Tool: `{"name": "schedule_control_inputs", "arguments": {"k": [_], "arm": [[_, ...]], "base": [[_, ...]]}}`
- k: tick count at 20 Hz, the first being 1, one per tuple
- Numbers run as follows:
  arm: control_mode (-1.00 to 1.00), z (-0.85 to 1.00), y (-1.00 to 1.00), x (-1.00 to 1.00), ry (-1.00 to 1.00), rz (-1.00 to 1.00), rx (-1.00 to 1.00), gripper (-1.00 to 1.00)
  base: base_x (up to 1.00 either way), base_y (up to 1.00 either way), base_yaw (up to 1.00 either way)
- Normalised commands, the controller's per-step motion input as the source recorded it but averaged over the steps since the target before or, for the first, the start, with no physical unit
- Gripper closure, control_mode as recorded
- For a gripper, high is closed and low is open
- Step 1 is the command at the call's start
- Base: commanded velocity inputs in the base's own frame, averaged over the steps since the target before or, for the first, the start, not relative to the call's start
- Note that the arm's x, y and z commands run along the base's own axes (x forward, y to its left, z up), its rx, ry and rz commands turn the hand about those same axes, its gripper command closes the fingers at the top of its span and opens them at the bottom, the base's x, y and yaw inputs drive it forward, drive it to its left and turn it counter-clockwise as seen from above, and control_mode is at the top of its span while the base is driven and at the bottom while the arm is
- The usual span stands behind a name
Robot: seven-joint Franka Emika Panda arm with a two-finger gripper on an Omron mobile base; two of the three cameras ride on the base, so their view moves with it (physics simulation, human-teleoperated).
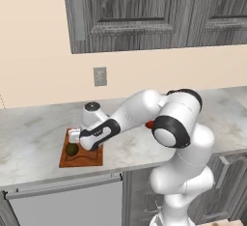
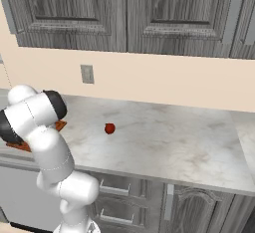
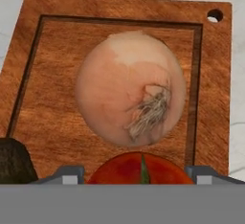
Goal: Place the avocado, onion, tomato, and bell pepper on the cutting board.
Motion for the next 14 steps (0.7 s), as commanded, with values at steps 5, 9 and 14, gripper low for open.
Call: {"name": "schedule_control_inputs", "arguments": {"k": [5,9,14], "arm": [[-1.00,-0.13,0.00,0.00,0.00,0.00,0.00,-1.00],[-1.00,0.00,-0.06,0.00,0.00,0.00,0.00,-1.00],[-1.00,0.32,-0.12,0.00,0.00,0.00,0.00,-1.00]], "base": [[0.00,0.00,0.00],[0.00,0.00,0.00],[0.00,0.00,0.00]]}}
